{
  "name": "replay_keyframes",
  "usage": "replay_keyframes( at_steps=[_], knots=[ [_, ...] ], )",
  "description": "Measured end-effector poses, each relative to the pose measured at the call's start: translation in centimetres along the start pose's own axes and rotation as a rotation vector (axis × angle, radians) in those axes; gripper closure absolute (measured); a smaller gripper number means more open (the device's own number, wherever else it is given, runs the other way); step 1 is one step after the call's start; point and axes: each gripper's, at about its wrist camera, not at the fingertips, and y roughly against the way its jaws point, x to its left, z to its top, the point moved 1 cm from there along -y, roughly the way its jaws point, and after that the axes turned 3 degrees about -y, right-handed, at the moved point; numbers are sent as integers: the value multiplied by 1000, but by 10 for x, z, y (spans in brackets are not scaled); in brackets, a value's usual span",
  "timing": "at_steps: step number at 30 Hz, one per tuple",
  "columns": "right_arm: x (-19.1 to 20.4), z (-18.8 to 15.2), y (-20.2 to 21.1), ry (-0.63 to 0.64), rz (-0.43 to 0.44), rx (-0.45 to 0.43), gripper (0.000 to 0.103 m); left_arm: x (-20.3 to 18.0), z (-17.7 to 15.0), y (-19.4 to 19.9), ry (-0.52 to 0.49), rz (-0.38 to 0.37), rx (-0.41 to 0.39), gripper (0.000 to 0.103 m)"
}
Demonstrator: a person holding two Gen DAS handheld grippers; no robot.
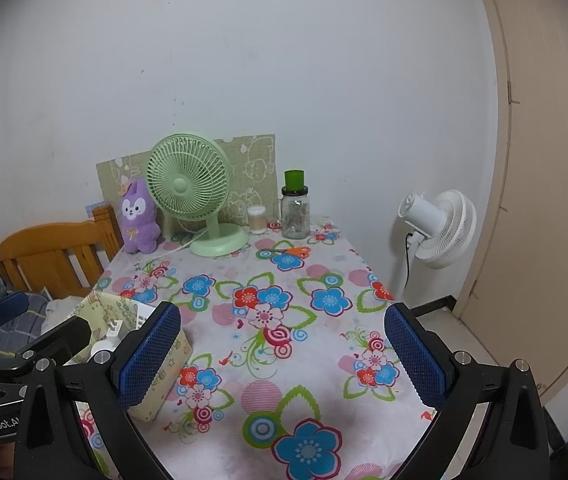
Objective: Organize rigid objects
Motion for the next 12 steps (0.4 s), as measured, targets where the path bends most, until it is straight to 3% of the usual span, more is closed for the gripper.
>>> replay_keyframes(
  at_steps=[12],
  knots=[
    [-1, 2, 4, 2, -2, -12, 0, -1, 1, 2, -2, 3, -9, 0]
  ],
)
